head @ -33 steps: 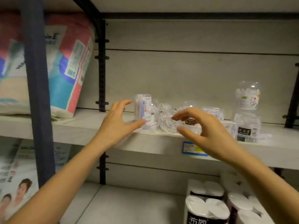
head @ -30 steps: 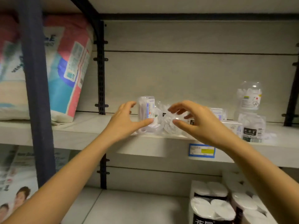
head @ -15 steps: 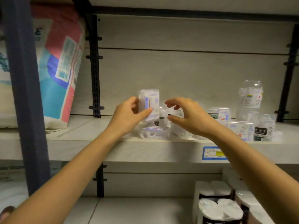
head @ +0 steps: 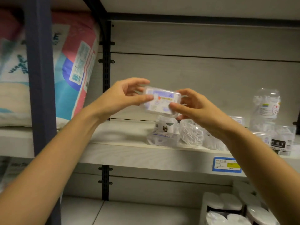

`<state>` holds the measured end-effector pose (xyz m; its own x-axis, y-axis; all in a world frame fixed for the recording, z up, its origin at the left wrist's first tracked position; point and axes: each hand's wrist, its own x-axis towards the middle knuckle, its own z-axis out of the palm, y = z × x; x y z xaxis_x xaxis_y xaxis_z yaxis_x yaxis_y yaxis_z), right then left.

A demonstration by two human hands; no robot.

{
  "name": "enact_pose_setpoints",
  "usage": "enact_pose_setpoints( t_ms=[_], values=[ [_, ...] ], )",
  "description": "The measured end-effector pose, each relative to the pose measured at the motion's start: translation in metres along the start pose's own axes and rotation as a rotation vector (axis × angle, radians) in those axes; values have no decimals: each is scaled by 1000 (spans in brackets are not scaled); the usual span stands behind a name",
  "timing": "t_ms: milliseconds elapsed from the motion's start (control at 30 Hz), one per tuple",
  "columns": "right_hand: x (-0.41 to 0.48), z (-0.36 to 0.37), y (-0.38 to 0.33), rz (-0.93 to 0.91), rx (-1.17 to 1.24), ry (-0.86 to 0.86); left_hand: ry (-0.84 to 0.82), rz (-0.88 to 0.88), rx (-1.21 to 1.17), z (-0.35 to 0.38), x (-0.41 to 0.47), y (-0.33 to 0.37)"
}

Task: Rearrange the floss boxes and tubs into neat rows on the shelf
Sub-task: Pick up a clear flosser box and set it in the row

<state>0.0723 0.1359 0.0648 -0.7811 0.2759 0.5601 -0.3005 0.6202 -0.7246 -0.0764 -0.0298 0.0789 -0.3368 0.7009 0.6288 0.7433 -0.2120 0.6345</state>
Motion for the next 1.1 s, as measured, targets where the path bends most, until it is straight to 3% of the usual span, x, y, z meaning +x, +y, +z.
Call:
enact_pose_setpoints(
  t_ms=[167,367,567,667,733,867,933,1000,1100],
  values=[
    [-20,-4,5,-12,116,4,19,260,228,9,-26,-10],
    [-25,-1,3,-62,72,-41,75,267,287,14,-39,-8],
    [-10,14,-5,-170,-125,-134,85,113,295,-1,-51,-1],
    [8,31,-17,-215,-205,-155,-8,27,349,-15,-48,-1],
    [23,46,-22,-211,-141,-109,-18,-42,245,-25,-47,-8],
    [39,80,-21,-22,60,-60,173,-175,-132,-34,-52,-30],
    [36,103,-16,15,-10,-59,235,-265,-248,-33,-55,-40],
    [32,124,-10,-68,-179,-12,215,-345,-359,-35,-58,-47],
    [30,135,-8,-186,-358,30,125,-384,-288,-44,-65,-55]
  ],
)
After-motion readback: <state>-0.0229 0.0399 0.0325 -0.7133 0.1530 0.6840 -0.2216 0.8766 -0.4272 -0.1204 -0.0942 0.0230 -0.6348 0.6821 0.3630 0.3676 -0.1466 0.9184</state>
